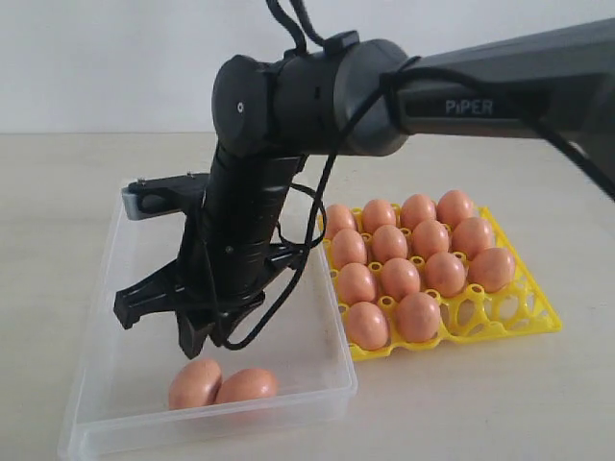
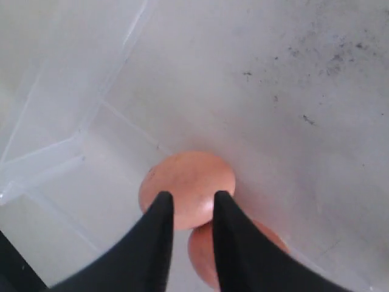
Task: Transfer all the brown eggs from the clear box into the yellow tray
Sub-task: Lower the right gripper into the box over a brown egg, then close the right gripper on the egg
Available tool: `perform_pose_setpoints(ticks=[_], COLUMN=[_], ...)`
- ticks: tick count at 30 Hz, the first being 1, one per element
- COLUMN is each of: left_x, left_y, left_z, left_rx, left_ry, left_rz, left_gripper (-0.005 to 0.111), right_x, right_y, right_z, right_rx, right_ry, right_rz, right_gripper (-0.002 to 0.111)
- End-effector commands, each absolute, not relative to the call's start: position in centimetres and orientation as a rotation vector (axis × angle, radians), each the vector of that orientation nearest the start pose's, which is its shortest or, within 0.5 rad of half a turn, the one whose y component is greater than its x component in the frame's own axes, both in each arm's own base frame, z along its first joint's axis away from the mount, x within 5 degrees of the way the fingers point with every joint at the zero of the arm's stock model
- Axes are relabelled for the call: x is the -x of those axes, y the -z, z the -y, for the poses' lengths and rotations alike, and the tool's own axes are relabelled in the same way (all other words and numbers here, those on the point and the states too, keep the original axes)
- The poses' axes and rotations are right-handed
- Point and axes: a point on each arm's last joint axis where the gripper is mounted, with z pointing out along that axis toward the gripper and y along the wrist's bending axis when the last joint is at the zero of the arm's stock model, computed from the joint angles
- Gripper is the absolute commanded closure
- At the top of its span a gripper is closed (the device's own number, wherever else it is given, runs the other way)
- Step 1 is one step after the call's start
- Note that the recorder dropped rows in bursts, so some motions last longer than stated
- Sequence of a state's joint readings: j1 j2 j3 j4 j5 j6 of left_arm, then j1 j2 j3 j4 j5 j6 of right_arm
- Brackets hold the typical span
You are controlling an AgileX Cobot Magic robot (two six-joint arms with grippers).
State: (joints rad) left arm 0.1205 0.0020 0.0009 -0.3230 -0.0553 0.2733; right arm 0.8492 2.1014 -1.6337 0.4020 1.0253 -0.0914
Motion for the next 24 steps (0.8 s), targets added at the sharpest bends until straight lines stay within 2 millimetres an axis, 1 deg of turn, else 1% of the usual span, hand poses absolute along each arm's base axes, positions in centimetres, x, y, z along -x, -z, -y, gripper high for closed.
perform_pose_setpoints(ticks=[1, 2, 4, 7, 8, 10, 13, 15, 17, 18, 21, 24], left_x=[-5.5, -5.5, -5.5, -5.5, -5.5, -5.5, -5.5, -5.5, -5.5, -5.5, -5.5, -5.5], left_y=[-21.8, -21.8, -21.8, -21.8, -21.8, -21.8, -21.8, -21.8, -21.8, -21.8, -21.8, -21.8], left_z=[-0.8, -0.8, -0.8, -0.8, -0.8, -0.8, -0.8, -0.8, -0.8, -0.8, -0.8, -0.8], left_rx=[0.127, 0.127, 0.127, 0.127, 0.127, 0.127, 0.127, 0.127, 0.127, 0.127, 0.127, 0.127], left_ry=[-0.077, -0.077, -0.077, -0.077, -0.077, -0.077, -0.077, -0.077, -0.077, -0.077, -0.077, -0.077], left_rz=[-1.429, -1.429, -1.429, -1.429, -1.429, -1.429, -1.429, -1.429, -1.429, -1.429, -1.429, -1.429], left_gripper=[0.103, 0.103, 0.103, 0.103, 0.103, 0.103, 0.103, 0.103, 0.103, 0.103, 0.103, 0.103], right_x=[-26.7, -26.8, -26.7, -26.3, -26.2, -26.2, -26.3, -26.4, -26.5, -26.5, -26.5, -26.9], right_y=[-17.2, -17.0, -16.3, -15.6, -15.5, -14.3, -13.4, -13.1, -13.1, -13.1, -13.2, -13.9], right_z=[-35.0, -35.1, -35.3, -35.8, -35.8, -35.8, -35.7, -35.7, -35.6, -35.6, -35.5, -35.5], right_rx=[1.011, 0.979, 0.936, 0.868, 0.868, 0.876, 0.860, 0.875, 0.914, 0.997, 1.095, 1.148], right_ry=[-0.615, -0.617, -0.641, -0.754, -0.757, -0.727, -0.695, -0.647, -0.635, -0.642, -0.639, -0.599], right_rz=[-2.944, -2.960, -3.000, -3.066, -3.074, -3.114, -3.139, -3.122, -3.102, -3.065, -3.020, -2.927], right_gripper=[0.049, 0.046, 0.046, 0.046, 0.046, 0.046, 0.046, 0.055, 0.090, 0.108, 0.109, 0.109])
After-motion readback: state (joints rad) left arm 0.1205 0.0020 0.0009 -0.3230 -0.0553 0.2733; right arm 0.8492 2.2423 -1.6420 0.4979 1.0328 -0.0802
